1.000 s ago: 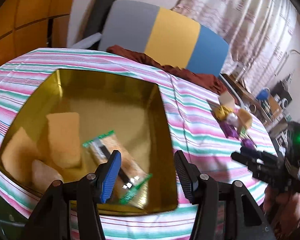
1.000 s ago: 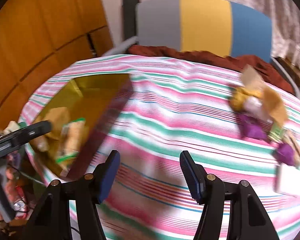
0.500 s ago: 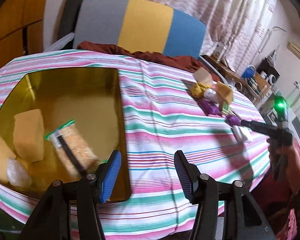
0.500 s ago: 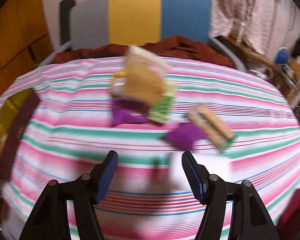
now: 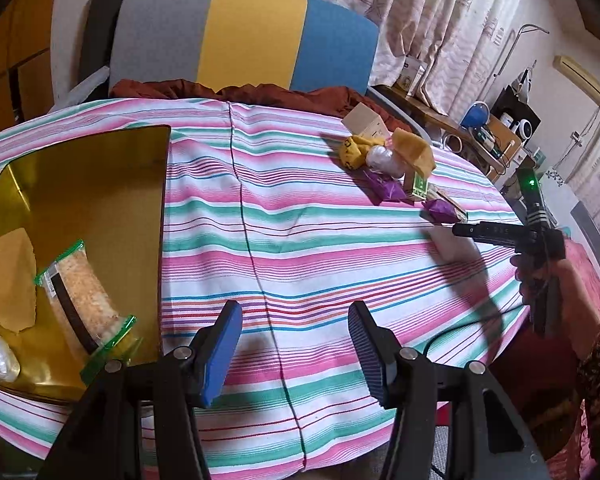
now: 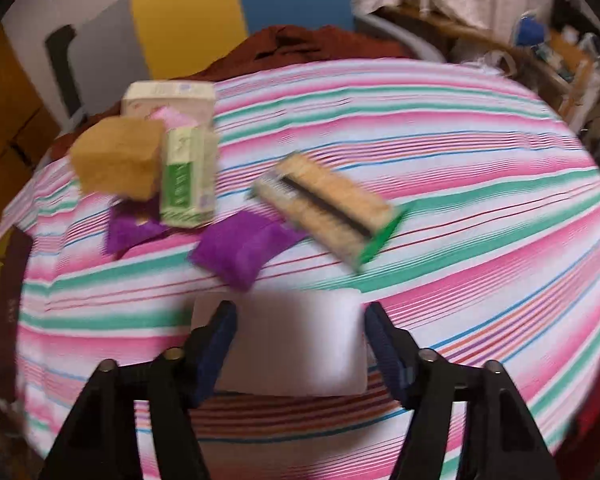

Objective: Organize objects
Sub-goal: 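Move both grippers back toward the remaining items, then grasp the white foam block with the left gripper while the right approaches a purple pouch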

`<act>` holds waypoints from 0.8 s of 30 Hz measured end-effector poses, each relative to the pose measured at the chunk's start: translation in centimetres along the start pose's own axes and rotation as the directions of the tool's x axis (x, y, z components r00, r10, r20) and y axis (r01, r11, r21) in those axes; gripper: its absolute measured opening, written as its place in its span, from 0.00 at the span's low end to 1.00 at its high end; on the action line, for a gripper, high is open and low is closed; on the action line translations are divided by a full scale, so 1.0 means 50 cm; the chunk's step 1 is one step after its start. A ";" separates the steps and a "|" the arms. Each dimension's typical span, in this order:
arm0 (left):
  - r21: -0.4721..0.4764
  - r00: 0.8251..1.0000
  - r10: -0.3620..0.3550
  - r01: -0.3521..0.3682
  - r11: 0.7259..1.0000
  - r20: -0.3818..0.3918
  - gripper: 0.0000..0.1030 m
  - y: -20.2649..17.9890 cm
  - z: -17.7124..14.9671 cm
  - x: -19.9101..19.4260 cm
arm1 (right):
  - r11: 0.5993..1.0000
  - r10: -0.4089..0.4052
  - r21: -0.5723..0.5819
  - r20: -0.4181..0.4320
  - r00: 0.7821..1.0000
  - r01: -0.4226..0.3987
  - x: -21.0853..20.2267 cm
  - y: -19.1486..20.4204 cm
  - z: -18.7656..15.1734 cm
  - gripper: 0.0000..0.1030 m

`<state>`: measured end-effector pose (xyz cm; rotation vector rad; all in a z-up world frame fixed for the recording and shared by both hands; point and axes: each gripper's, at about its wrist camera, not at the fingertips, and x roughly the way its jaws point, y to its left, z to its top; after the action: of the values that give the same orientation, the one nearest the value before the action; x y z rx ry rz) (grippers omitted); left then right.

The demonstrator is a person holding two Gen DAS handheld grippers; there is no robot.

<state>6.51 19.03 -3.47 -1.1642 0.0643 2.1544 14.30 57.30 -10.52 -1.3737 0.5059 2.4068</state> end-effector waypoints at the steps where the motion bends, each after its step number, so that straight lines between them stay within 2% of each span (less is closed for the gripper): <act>1: -0.002 1.000 0.001 -0.001 1.000 -0.003 0.54 0.000 0.001 0.002 | 1.000 0.018 -0.012 -0.002 1.000 -0.018 -0.002 0.010 -0.002 0.61; 2: -0.006 1.000 0.002 -0.002 1.000 -0.005 0.54 0.001 0.001 0.003 | 0.998 0.061 -0.028 -0.010 0.998 -0.061 -0.002 0.025 -0.004 0.57; 4: -0.014 1.000 0.010 -0.010 1.000 -0.010 0.54 0.004 0.003 0.007 | 0.986 0.158 -0.055 -0.031 0.987 -0.159 0.000 0.059 -0.011 0.57; 5: -0.017 1.000 0.011 -0.011 1.000 -0.012 0.54 0.005 0.004 0.009 | 0.979 0.188 -0.068 -0.039 0.981 -0.190 0.000 0.073 -0.015 0.58; 6: -0.021 1.000 0.011 -0.012 1.000 -0.014 0.54 0.006 0.004 0.011 | 0.970 0.219 -0.093 -0.054 0.974 -0.224 0.002 0.096 -0.021 0.65; 8: -0.023 1.000 0.014 -0.015 1.000 -0.018 0.54 0.007 0.005 0.013 | 0.964 0.218 -0.145 -0.053 0.974 -0.224 0.001 0.121 -0.028 0.71; 10: -0.020 1.000 0.016 -0.017 1.000 -0.021 0.54 0.005 0.005 0.016 | 0.947 0.270 -0.162 -0.068 0.960 -0.278 0.000 0.130 -0.030 0.69; 11: -0.018 1.000 0.016 -0.017 1.000 -0.023 0.54 0.004 0.005 0.017 | 0.947 0.276 -0.154 -0.049 0.960 -0.281 -0.007 0.128 -0.027 0.69; 13: -0.013 1.000 0.017 -0.018 1.000 -0.025 0.54 0.001 0.006 0.020 | 0.962 0.240 -0.136 0.022 0.970 -0.235 -0.022 0.116 -0.017 0.69; 15: -0.005 0.999 0.016 -0.016 1.000 -0.032 0.54 -0.004 0.007 0.026 | 0.986 0.143 -0.101 0.121 0.982 -0.131 -0.040 0.092 0.004 0.69; 16: -0.002 0.999 0.015 -0.015 1.000 -0.033 0.54 -0.007 0.009 0.029 | 0.991 0.113 -0.085 0.139 0.984 -0.102 -0.042 0.085 0.012 0.69; 19: 0.016 0.999 0.013 -0.013 1.000 -0.036 0.54 -0.019 0.016 0.039 | 0.996 0.068 -0.063 0.139 0.988 -0.060 -0.027 0.066 0.034 0.69; 22: 0.046 0.999 0.025 -0.024 0.999 -0.026 0.54 -0.038 0.024 0.046 | 0.992 0.027 -0.126 0.113 0.993 -0.013 0.006 0.077 0.048 0.69; 24: 0.060 0.999 0.027 -0.025 0.998 -0.023 0.54 -0.049 0.029 0.052 | 0.989 0.025 -0.148 0.109 0.994 -0.009 0.023 0.080 0.055 0.68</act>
<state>5.91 22.80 -3.93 -1.1603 0.1540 2.1468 9.90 55.14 -9.67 -1.2883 0.3185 2.5612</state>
